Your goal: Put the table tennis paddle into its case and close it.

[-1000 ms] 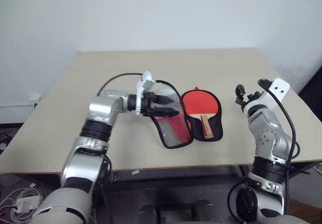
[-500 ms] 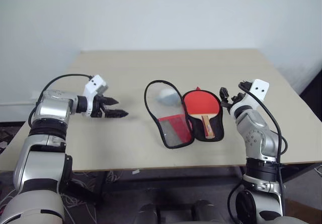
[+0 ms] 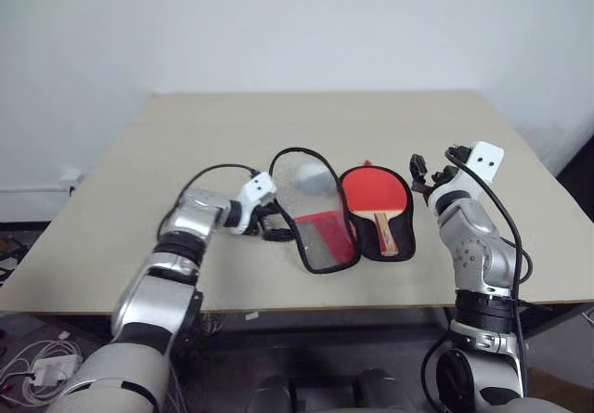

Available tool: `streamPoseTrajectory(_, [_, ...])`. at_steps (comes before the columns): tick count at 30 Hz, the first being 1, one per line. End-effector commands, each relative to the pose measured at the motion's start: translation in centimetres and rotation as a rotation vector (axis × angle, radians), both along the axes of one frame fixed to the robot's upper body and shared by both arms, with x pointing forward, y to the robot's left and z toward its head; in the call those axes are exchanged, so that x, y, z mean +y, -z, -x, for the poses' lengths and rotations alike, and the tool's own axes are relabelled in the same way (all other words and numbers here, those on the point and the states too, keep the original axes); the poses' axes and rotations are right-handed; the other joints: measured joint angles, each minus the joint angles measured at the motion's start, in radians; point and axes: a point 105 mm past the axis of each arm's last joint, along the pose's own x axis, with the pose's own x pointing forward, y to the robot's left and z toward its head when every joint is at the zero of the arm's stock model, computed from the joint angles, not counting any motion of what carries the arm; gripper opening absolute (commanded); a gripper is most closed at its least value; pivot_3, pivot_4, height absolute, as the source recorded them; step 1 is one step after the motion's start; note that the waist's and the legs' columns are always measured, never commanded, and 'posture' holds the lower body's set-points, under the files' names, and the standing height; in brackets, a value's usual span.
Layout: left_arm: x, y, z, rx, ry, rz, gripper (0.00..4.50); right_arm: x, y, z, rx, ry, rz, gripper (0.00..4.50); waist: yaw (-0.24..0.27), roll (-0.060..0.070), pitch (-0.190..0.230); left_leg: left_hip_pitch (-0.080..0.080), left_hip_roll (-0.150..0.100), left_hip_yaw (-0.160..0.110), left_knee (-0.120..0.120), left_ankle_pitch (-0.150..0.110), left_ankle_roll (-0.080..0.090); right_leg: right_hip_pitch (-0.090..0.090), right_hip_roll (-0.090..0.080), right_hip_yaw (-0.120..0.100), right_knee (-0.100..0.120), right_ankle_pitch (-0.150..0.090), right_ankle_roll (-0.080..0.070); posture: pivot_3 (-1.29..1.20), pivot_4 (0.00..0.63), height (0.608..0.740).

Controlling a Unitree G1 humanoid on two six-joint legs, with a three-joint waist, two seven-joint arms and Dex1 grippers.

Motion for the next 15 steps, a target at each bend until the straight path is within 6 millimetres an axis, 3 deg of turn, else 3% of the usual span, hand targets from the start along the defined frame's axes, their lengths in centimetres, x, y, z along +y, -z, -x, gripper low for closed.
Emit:
streamPoseTrajectory(1, [-2.8, -3.2, -1.3, -0.122, 0.044, 0.069, 4.50, -1.0, -2.6, 0.5, -0.111, 0.048, -0.005, 4.45, 0.000, 0.000, 0.000, 0.000, 0.000, 0.000, 0.000, 0.000, 0.000, 0.000, 0.000, 0.000, 0.000, 0.000, 0.000, 0.00, 0.000, 0.740])
streamPoseTrajectory(5, [-6.4, -4.8, -1.7, -0.140, 0.055, 0.180, 4.50, -3.0, -4.8, 1.0, -0.216, 0.095, -0.273, 4.45, 0.003, 0.000, 0.000, 0.000, 0.000, 0.000, 0.000, 0.000, 0.000, 0.000, 0.000, 0.000, 0.000, 0.000, 0.000, 0.00, 0.000, 0.740])
streamPoseTrajectory(10, [-9.2, -5.9, -1.5, -0.105, 0.067, 0.262, 4.50, -4.1, -5.7, 1.3, -0.259, 0.130, -0.275, 4.45, 0.001, 0.000, 0.000, 0.000, 0.000, 0.000, 0.000, 0.000, 0.000, 0.000, 0.000, 0.000, 0.000, -0.001, 0.002, 0.00, 0.000, 0.740])
streamPoseTrajectory(15, [-10.2, -4.9, -1.2, -0.008, 0.012, 0.304, 4.50, -4.1, -4.7, 1.3, -0.221, 0.144, -0.230, 4.45, -0.004, 0.001, 0.000, 0.001, 0.000, 0.000, -0.001, 0.000, 0.000, 0.000, 0.000, 0.000, 0.000, -0.001, 0.002, 0.00, 0.000, 0.740])
